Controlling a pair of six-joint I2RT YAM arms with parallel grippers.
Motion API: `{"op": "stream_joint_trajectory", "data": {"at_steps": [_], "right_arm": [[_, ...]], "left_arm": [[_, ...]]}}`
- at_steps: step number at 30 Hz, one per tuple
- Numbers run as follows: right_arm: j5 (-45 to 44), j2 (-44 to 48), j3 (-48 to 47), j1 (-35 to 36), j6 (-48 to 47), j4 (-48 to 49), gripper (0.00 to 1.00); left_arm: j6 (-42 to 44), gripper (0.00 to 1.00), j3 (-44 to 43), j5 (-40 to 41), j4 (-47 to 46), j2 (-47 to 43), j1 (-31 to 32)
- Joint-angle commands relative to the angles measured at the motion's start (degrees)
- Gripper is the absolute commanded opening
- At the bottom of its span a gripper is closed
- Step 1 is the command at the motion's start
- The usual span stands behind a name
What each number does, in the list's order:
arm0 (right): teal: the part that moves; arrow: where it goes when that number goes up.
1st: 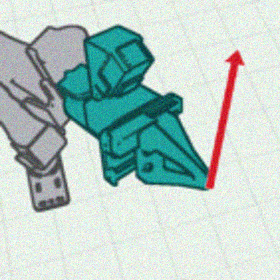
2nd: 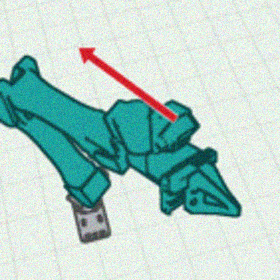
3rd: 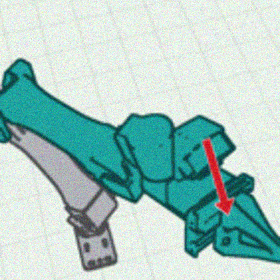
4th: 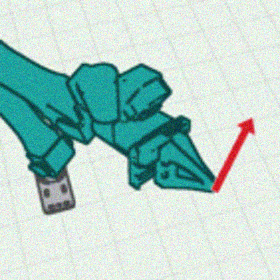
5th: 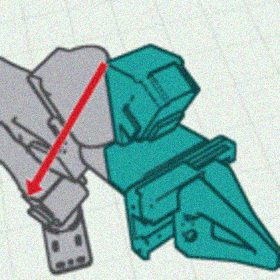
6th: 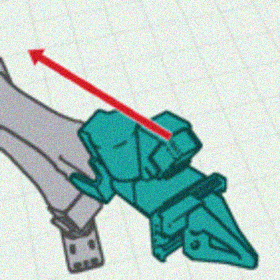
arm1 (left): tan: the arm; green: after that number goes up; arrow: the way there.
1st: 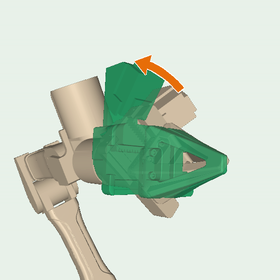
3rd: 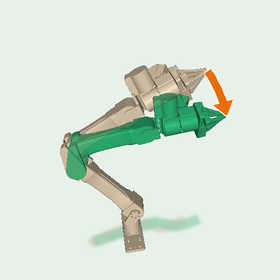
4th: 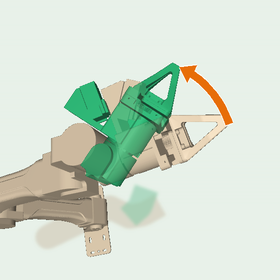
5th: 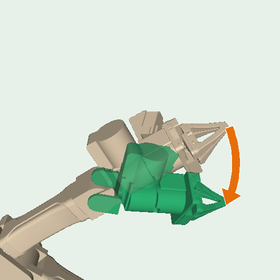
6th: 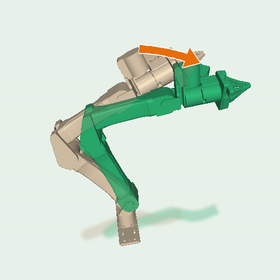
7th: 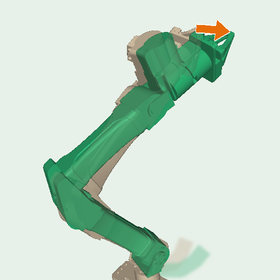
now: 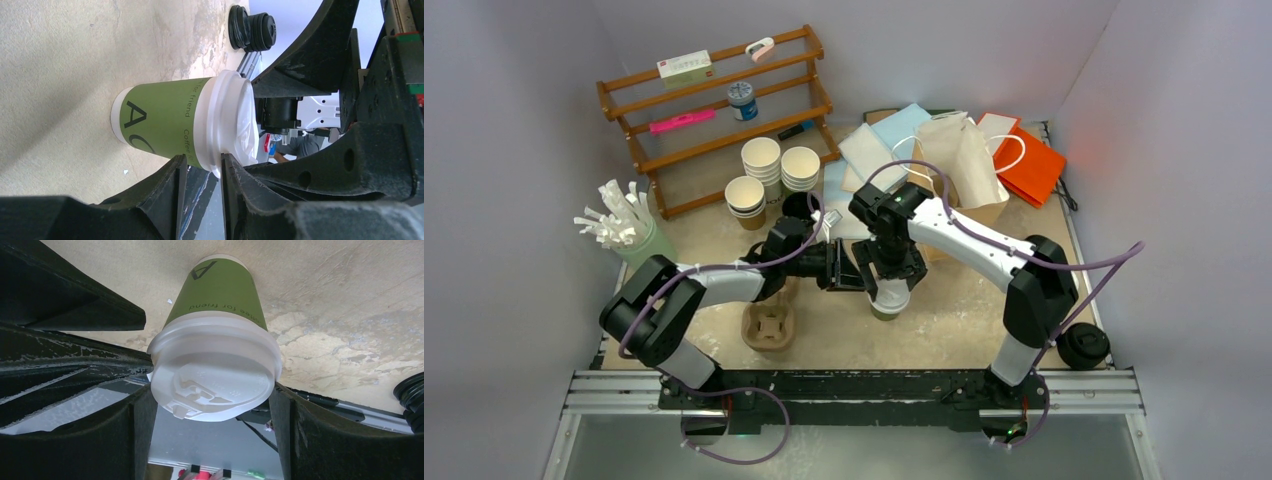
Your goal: Pack the takeout coffee
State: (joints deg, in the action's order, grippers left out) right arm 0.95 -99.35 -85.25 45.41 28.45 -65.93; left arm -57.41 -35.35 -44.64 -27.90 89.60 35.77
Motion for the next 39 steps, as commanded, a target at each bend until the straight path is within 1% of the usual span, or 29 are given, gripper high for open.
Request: {"op": "stream_joint_trajectory", "data": {"at_steps": [1,10,27,33,35,39], "right_arm": [[-3.2,-3.4,3.7,-0.1,-0.1,1.8,0.78],[-3.4,-2.6,6.9,0.3,1.3,3.4,0.77],[-4.6,-2.3,11.7,3.1,4.0,5.7,0.78],[0.3,-3.3,9.9,3.1,1.0,5.5,0.77],[3.0,-3.8,8.3,3.1,0.3,4.3,0.76],[4.3,-6.3,4.9,3.1,-1.9,1.6,0.76]], "left_arm": [[4.4,0.32,-0.3,1.3,6.0,-0.6,0.7],[8.7,0.29,-1.7,2.9,12.9,-1.1,0.7],[9.9,0.29,-1.4,3.1,14.4,-1.9,0.7],[10.0,0.29,-1.0,3.2,14.7,-3.0,0.7],[10.1,0.29,-0.9,3.4,14.9,-3.6,0.7],[10.4,0.29,-0.7,4.4,15.5,-5.1,0.7]]}}
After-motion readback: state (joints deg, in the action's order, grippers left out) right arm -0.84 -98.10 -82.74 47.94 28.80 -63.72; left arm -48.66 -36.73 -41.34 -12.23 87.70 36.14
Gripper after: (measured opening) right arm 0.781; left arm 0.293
